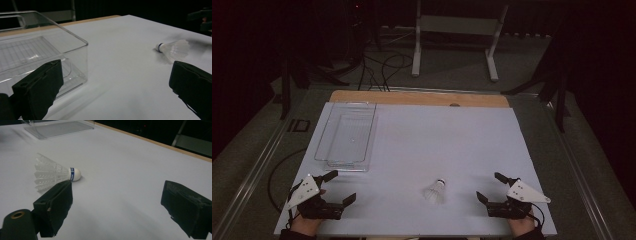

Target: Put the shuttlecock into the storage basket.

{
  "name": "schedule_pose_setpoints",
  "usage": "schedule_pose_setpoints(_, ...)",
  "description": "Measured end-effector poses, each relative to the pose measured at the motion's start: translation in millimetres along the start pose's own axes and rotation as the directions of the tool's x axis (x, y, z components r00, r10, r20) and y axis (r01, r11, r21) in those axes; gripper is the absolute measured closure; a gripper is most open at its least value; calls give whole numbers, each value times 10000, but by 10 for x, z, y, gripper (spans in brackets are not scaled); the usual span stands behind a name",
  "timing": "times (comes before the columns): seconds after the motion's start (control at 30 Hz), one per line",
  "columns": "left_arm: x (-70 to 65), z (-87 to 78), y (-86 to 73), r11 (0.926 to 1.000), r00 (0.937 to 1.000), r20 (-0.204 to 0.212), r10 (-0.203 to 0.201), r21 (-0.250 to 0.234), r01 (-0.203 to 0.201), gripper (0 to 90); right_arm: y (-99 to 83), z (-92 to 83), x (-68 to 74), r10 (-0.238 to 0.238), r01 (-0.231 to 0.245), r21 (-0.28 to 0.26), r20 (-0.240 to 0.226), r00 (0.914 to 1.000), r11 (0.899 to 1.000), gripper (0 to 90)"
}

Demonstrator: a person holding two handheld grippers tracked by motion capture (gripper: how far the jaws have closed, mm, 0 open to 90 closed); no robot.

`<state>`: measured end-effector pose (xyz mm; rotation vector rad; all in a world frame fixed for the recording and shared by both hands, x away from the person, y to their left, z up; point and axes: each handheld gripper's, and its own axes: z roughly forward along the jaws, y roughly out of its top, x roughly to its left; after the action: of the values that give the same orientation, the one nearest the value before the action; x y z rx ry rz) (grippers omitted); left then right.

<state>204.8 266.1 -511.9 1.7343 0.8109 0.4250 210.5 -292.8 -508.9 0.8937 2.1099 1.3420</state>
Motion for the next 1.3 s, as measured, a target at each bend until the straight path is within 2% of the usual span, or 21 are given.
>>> schedule_pose_setpoints(0.2,9,-10,5,10000,9998,-169,-79,-46,78,0,-1,-4,-2,20,-20,9,-53,10000,10000,102)
schedule_pose_setpoints(0.47,12,-3,6,9999,9999,-134,-103,129,105,0,-4,-6,-9,143,-144,-30,-224,9996,9999,101)
schedule_pose_setpoints(0.63,21,15,4,9994,9998,-9,-189,277,189,0,-13,4,-5,76,-76,71,-46,10000,9999,101)
schedule_pose_setpoints(0.8,30,18,19,9988,9998,16,-222,426,222,0,-7,-7,-2,95,-95,-6,-81,9999,10000,101)
schedule_pose_setpoints(0.9,30,11,50,9983,9993,129,-341,472,335,0,-15,-1,-9,149,-149,-6,-96,9998,9999,101)
schedule_pose_setpoints(0.97,25,3,106,9973,9998,35,-220,695,217,0,-16,3,-8,122,-122,7,-70,9999,9999,101)
schedule_pose_setpoints(1.07,25,-3,152,9959,9996,56,-260,870,254,0,-15,4,-1,89,-89,22,-75,9999,10000,101)
schedule_pose_setpoints(1.23,-5,-23,259,9925,9999,-57,103,1219,-96,0,-20,4,-7,115,-115,22,-81,9999,9999,102)
schedule_pose_setpoints(1.3,3,-24,290,9907,10000,-40,-4,1363,10,0,-21,6,-7,118,-118,13,-86,9999,9999,102)
